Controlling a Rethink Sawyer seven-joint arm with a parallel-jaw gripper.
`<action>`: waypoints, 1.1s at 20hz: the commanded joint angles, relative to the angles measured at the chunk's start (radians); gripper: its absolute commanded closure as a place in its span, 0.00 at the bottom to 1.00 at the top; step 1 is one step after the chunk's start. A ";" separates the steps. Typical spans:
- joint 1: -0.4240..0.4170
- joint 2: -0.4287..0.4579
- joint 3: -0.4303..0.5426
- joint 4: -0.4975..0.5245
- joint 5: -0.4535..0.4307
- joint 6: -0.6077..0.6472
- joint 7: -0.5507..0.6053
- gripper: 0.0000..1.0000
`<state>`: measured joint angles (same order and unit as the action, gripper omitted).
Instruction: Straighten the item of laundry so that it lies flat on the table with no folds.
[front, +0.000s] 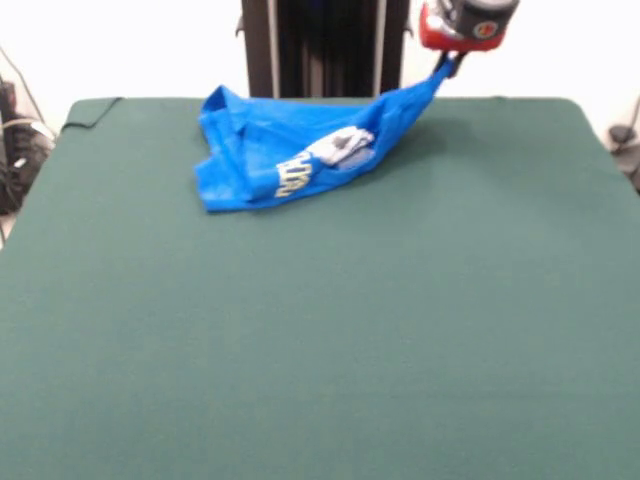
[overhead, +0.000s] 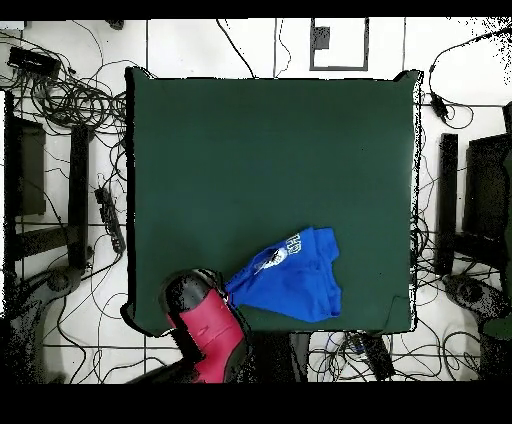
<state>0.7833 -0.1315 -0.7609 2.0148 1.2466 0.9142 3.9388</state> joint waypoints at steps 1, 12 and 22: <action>0.116 -0.037 0.317 0.230 0.172 -0.173 0.115 0.00; 0.179 0.127 0.340 0.140 0.090 -0.248 0.523 0.00; 0.020 -0.032 0.172 0.370 0.025 -0.390 -0.050 0.00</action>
<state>0.9126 -0.0771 -0.5728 2.2181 1.3061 0.6672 4.0713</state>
